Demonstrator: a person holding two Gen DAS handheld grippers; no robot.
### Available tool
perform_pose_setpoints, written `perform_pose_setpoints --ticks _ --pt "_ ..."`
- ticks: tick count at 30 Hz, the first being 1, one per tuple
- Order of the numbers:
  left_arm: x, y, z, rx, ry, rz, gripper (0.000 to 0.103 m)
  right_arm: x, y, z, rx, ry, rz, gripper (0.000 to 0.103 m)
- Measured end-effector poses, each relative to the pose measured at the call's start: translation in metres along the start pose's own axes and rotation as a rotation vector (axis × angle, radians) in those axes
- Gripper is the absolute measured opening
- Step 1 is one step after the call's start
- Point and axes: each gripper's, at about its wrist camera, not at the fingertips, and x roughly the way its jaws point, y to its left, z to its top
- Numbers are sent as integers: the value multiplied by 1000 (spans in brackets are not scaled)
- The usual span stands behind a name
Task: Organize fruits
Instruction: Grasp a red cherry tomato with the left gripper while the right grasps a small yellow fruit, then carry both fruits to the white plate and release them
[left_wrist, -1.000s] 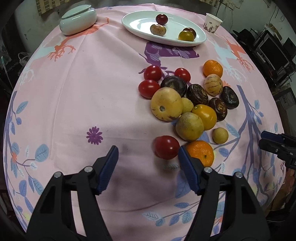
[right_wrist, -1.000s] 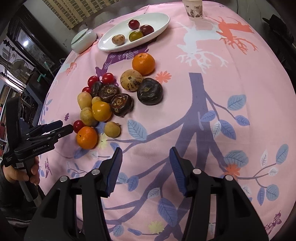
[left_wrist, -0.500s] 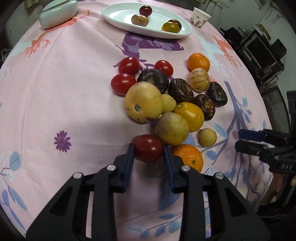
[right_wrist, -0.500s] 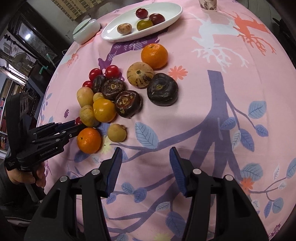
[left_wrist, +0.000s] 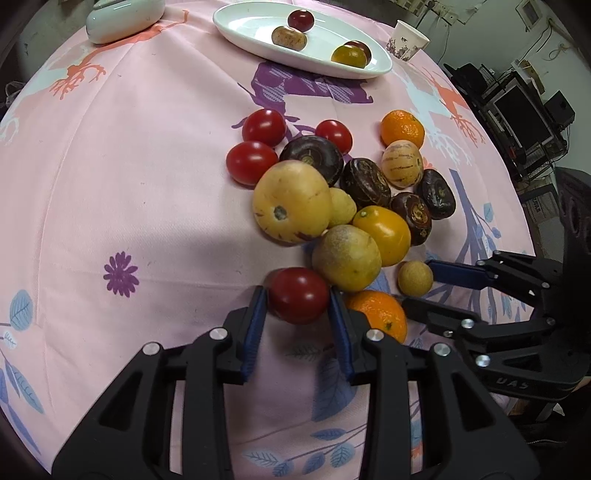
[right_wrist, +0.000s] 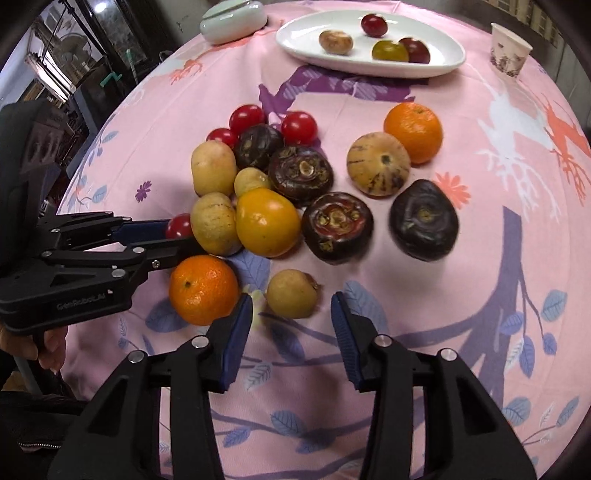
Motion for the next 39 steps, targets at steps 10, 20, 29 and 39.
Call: perform_pose_setpoints --ticks 10,20,29,39 --pt "-8 1 5 -26 -10 50 60 -16 -11 -1 27 -41 34 27" --pt "-7 5 5 -3 -14 14 59 -39 -28 -11 93 -68 43 27" --pt "-2 1 4 49 6 34 51 -39 -25 -9 82 -68 56 27" --pt "-4 -10 4 67 -2 40 31 -39 -30 -9 109 -72 58 27"
